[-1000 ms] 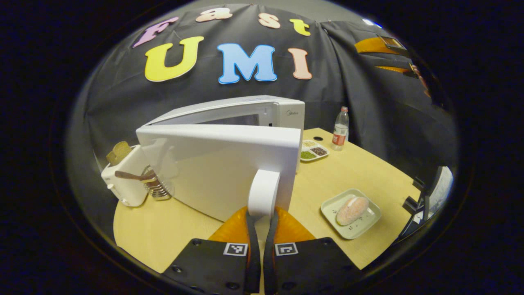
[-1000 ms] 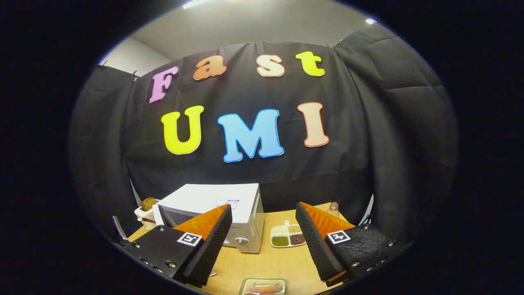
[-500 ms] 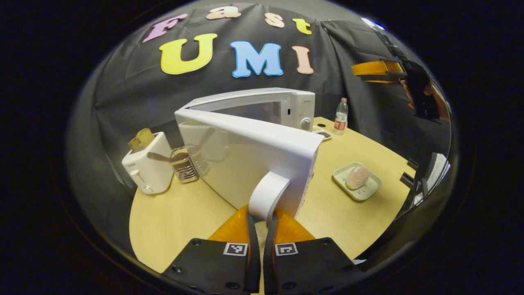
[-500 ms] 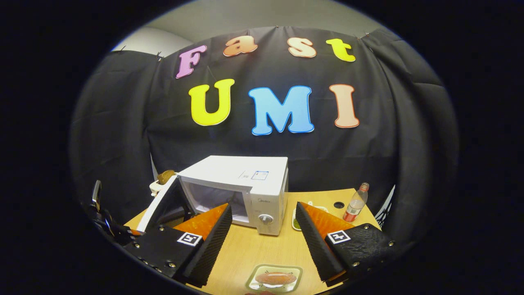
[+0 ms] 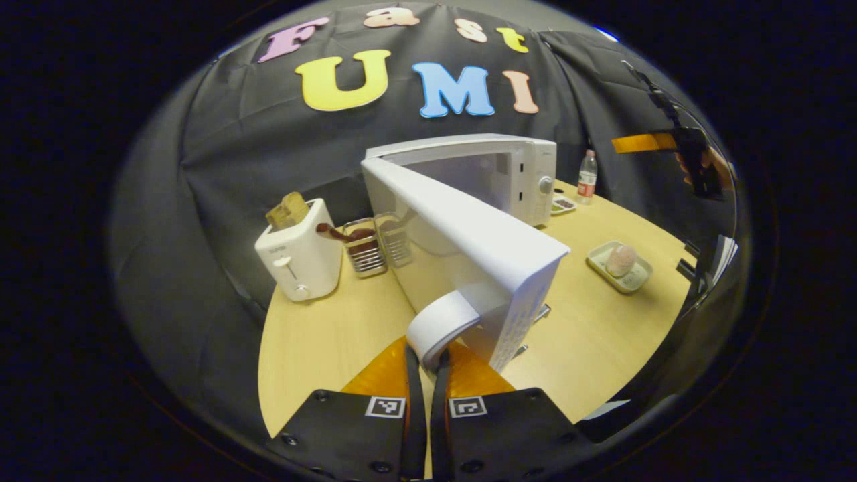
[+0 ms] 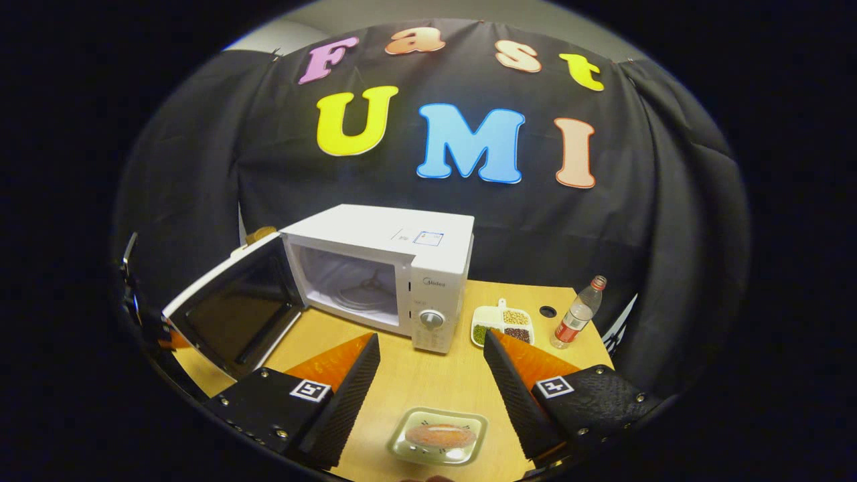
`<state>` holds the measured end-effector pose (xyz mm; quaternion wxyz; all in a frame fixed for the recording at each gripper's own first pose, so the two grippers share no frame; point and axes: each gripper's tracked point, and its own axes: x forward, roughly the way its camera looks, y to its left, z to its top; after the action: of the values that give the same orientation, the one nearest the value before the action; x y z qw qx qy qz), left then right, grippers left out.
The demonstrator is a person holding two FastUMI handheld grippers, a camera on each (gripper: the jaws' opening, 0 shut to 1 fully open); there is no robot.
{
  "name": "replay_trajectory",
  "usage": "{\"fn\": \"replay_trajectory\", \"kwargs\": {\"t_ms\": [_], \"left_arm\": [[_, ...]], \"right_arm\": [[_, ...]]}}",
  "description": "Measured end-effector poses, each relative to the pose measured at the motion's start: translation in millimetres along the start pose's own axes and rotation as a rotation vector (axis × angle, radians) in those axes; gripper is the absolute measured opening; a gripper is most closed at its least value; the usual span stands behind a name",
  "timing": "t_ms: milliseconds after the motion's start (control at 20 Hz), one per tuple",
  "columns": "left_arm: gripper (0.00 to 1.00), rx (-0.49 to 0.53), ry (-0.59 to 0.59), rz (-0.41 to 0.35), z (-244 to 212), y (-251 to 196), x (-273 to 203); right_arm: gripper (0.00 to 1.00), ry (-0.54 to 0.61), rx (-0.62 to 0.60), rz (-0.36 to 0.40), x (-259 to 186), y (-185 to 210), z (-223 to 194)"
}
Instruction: Open the microwave oven with the left hand, put the food in, and close the microwave oven.
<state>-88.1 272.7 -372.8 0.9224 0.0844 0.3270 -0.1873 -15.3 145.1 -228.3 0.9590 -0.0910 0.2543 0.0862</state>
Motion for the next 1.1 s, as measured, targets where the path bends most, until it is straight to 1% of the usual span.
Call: {"fn": "replay_trajectory", "kwargs": {"t_ms": [100, 200, 300, 450, 500, 650, 700, 750, 850, 950, 1000, 1050, 1100], "left_arm": [[0.08, -0.042, -0.004, 0.004, -4.7, 8.8, -2.0], [0.10, -0.034, -0.006, 0.003, -5.4, 8.9, -3.2], [0.10, -0.046, -0.010, 0.002, -4.9, 9.2, -1.5], [0.15, -0.096, 0.009, -0.024, -7.5, 5.7, -2.1], [0.19, -0.096, 0.009, -0.015, -7.2, 4.6, -2.9], [0.20, -0.095, 0.015, 0.013, -6.4, 4.0, -5.1], [0.23, -0.105, 0.020, 0.018, -7.2, 3.8, -5.6], [0.28, -0.110, 0.027, 0.030, -7.5, 5.6, -6.0], [0.53, -0.109, 0.039, 0.046, -7.7, 8.2, -10.7], [0.87, -0.082, 0.035, 0.063, -7.5, 11.1, -20.8], [0.97, -0.083, 0.036, 0.081, -9.3, 14.6, -22.6], [1.00, -0.082, 0.045, 0.106, -12.1, 19.8, -27.0], [0.94, -0.087, 0.054, 0.125, -17.0, 22.7, -31.1]], "right_arm": [[0.95, 0.044, -0.075, 0.045, 3.5, 8.1, -16.9], [0.95, 0.104, -0.165, 0.103, 9.4, 10.1, -37.7], [0.95, 0.181, -0.238, 0.166, 13.3, 5.9, -64.2], [0.95, 0.281, -0.355, 0.236, 17.0, -9.7, -99.4], [0.95, 0.322, -0.397, 0.270, 21.3, -14.6, -114.2], [0.95, 0.434, -0.519, 0.357, 34.3, -25.0, -152.3], [0.96, 0.470, -0.533, 0.392, 36.9, -21.8, -166.9], [0.96, 0.503, -0.540, 0.419, 39.2, -21.0, -176.7], [0.95, 0.559, -0.545, 0.481, 44.8, -17.6, -194.1], [0.96, 0.611, -0.560, 0.537, 50.9, -16.6, -209.2], [0.96, 0.631, -0.572, 0.551, 53.7, -17.7, -216.2], [0.95, 0.655, -0.581, 0.564, 55.4, -18.9, -222.4], [0.95, 0.682, -0.572, 0.590, 55.9, -17.2, -229.9]]}}
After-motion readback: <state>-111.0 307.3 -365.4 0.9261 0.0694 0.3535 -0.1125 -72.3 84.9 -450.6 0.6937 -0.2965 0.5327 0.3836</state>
